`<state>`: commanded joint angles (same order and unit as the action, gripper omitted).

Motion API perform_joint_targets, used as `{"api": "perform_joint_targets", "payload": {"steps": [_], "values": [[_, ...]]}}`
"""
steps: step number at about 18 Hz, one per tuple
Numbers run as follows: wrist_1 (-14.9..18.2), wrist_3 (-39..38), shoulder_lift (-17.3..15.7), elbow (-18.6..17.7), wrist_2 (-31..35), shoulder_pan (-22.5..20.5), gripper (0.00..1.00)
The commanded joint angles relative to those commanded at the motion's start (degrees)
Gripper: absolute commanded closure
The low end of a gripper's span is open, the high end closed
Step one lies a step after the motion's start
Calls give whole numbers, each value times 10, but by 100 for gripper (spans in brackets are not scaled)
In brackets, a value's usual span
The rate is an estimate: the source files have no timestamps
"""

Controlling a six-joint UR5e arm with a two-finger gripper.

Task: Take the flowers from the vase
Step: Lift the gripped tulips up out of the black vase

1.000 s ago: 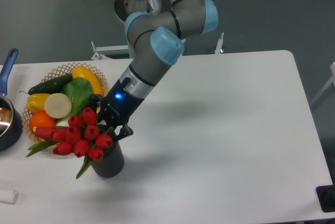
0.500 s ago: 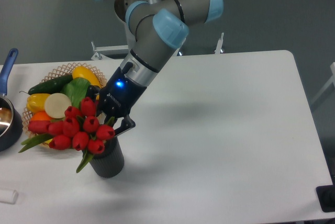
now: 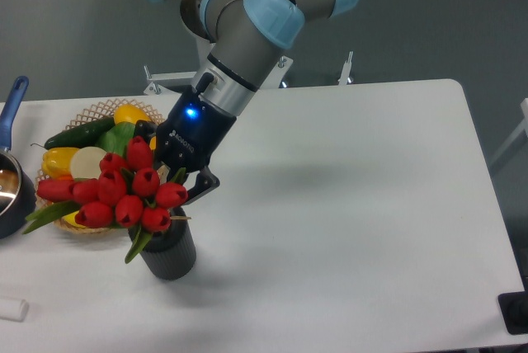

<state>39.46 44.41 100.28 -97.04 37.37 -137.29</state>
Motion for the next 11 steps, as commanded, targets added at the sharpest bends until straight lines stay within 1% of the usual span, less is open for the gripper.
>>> {"api": "perform_joint_targets", "payload": {"steps": [2,5,7,11], "values": [[0,-19,-7,6,-16,0,55],[0,-21,-19,7,-17,1,55],[0,-37,-32,9,-17,-1,55],[0,-49,-40,26,-17,-9,55]]}}
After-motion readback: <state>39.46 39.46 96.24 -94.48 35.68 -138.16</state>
